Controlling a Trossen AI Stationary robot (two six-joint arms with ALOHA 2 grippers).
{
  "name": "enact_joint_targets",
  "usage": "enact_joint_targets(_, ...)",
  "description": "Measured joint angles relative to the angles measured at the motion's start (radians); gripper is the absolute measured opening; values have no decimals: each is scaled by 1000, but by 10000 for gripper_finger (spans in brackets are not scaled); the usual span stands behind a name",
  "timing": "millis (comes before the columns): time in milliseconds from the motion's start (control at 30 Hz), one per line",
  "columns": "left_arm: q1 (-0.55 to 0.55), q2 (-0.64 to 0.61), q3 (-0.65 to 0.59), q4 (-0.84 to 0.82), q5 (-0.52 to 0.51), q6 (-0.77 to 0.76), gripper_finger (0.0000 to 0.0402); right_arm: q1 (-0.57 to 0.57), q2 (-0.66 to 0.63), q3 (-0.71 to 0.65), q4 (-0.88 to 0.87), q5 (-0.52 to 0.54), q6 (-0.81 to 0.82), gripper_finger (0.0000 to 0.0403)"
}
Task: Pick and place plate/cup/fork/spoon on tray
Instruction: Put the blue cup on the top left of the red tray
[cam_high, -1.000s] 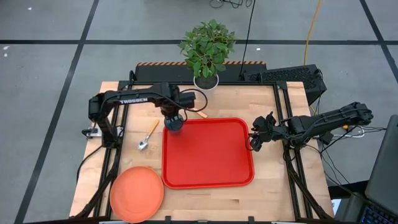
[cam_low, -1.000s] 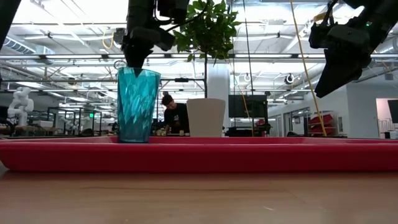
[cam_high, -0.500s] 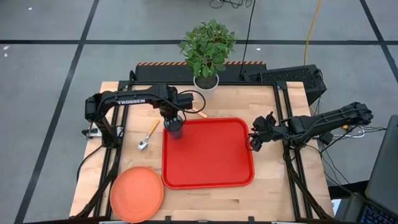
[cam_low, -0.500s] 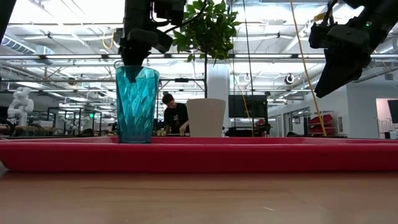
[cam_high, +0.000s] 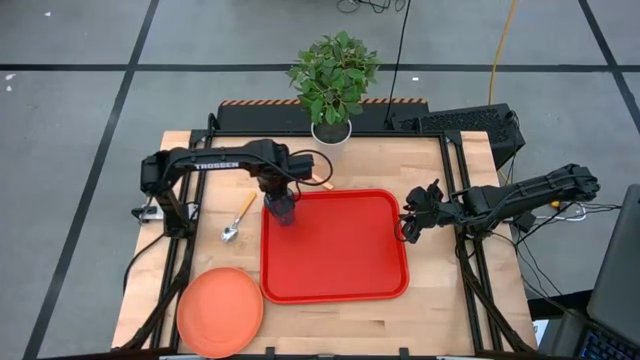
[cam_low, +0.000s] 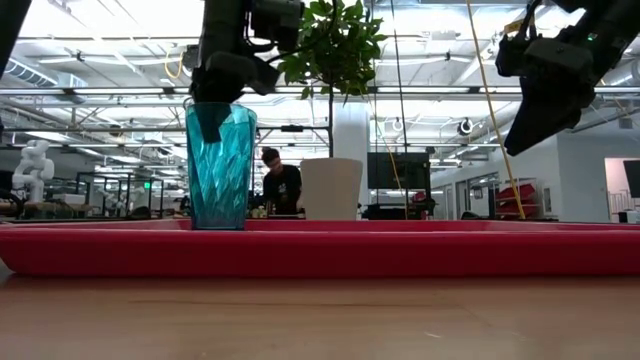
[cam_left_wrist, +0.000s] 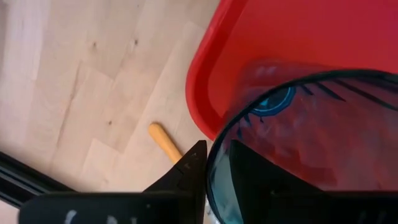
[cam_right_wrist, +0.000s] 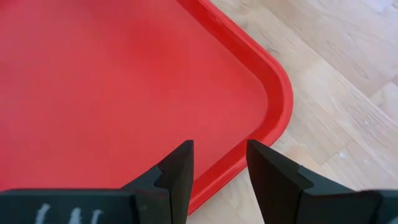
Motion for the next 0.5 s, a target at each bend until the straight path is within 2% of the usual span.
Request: enact_joint_targets(500,1,-3,4,-9,8,2,74,0,0,0,1,0,-2,141)
